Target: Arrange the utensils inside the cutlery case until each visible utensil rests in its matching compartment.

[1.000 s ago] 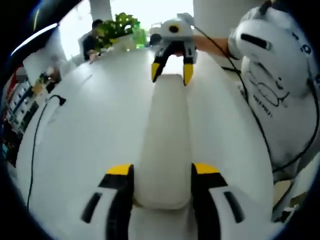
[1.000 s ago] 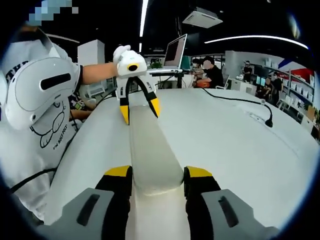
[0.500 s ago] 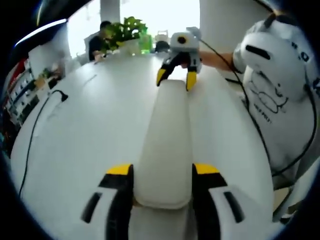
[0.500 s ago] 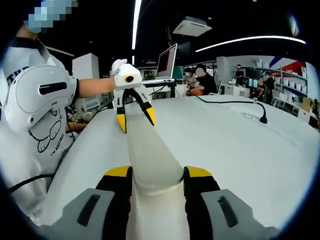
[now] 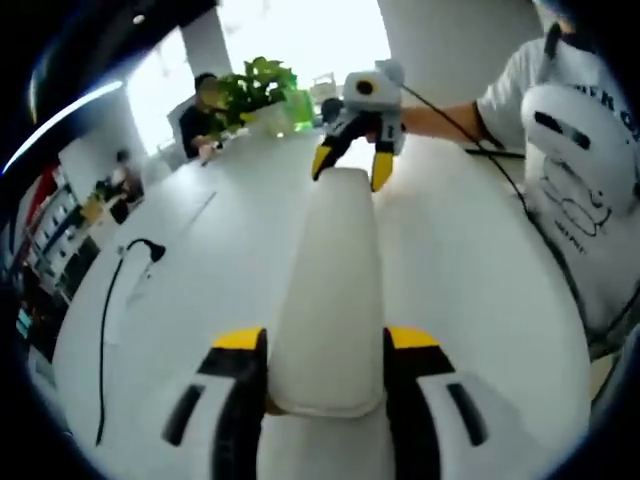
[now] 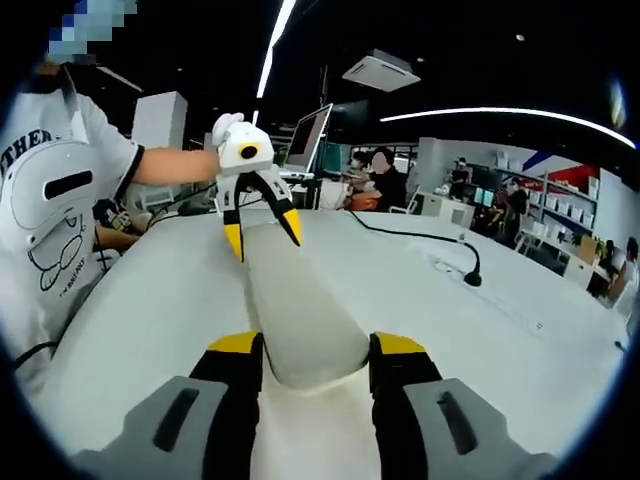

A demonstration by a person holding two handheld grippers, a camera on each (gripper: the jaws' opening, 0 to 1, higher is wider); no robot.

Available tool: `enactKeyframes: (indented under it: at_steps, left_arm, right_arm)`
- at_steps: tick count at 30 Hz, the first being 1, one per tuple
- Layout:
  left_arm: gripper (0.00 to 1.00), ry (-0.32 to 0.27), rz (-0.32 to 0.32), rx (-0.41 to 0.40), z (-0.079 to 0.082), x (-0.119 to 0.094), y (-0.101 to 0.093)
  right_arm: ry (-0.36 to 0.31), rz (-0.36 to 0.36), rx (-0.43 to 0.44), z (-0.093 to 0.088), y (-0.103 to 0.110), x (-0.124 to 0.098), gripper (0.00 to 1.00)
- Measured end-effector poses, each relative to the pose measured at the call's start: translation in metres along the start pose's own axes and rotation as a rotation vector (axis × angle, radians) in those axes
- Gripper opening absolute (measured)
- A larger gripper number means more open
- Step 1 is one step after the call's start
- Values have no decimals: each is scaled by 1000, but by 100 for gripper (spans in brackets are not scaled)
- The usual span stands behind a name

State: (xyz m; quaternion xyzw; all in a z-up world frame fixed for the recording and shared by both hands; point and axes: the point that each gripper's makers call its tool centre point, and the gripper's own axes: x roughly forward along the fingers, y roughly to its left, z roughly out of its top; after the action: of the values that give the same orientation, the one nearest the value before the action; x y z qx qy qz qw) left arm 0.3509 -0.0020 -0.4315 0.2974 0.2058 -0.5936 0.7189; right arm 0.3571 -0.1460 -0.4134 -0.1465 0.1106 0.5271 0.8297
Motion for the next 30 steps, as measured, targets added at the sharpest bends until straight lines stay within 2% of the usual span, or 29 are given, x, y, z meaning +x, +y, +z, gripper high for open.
enactKeyframes:
  at_steps: [2, 4, 7, 9, 14, 23, 30]
  left_arm:
    - [47, -8, 27, 32, 9, 6, 15]
    - [47, -41, 39, 39, 18, 7, 27]
    - [48, -95, 48, 39, 30, 8, 41]
    - [48, -99, 44, 53, 31, 11, 46]
    - [48, -103, 34, 50, 25, 18, 60]
    - [48, -115, 16, -13, 12, 29, 76]
    - [47, -116, -15, -56, 2, 42, 80]
  right_arm:
    - [20, -15, -6, 0, -16, 1, 45]
    - [47, -18, 26, -6, -27, 2, 45]
    - [53, -11, 70, -12, -36, 6, 45]
    - [66, -14, 84, -15, -39, 10, 45]
    - [78, -24, 110, -25, -48, 20, 45]
    - [103, -28, 94, -23, -63, 31, 45]
    - [128, -25, 95, -31, -69, 38, 45]
